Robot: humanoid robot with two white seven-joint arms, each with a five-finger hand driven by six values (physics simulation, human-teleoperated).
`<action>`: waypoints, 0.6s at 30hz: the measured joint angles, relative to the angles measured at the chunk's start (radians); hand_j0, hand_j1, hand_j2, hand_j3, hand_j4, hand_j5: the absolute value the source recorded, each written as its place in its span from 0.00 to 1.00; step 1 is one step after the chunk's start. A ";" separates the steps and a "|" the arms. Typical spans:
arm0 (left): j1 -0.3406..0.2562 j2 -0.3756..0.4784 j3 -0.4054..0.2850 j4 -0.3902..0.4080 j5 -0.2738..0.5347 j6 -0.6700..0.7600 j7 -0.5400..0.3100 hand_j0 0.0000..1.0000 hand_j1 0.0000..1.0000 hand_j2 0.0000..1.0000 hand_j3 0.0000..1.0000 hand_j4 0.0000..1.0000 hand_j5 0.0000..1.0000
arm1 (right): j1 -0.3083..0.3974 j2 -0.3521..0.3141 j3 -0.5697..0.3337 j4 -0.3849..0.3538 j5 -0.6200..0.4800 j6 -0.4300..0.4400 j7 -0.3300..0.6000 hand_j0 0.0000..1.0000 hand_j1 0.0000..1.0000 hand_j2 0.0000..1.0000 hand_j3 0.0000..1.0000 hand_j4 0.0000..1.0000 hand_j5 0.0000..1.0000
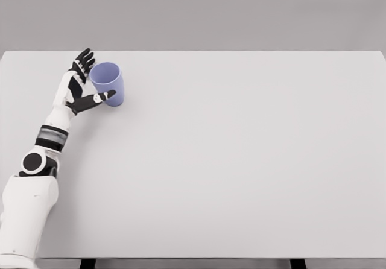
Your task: Flip the cup with left arm and place it on the table
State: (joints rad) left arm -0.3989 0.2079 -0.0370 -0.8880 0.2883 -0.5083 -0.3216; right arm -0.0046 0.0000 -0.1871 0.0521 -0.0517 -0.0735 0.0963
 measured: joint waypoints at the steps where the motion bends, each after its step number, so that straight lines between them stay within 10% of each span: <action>1: 0.006 0.007 0.000 -0.002 0.000 0.000 0.000 1.00 1.00 1.00 1.00 1.00 1.00 | 0.000 0.000 0.000 0.000 0.000 0.000 0.000 1.00 1.00 1.00 1.00 1.00 1.00; 18: 0.100 0.375 -0.095 -0.271 0.044 -0.020 -0.002 1.00 1.00 1.00 1.00 1.00 1.00 | 0.000 0.000 0.000 0.000 0.000 0.000 0.000 1.00 1.00 1.00 1.00 1.00 1.00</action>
State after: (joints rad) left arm -0.2991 0.5825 -0.1323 -1.1592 0.3323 -0.5283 -0.3237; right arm -0.0046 0.0000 -0.1873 0.0522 -0.0518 -0.0736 0.0963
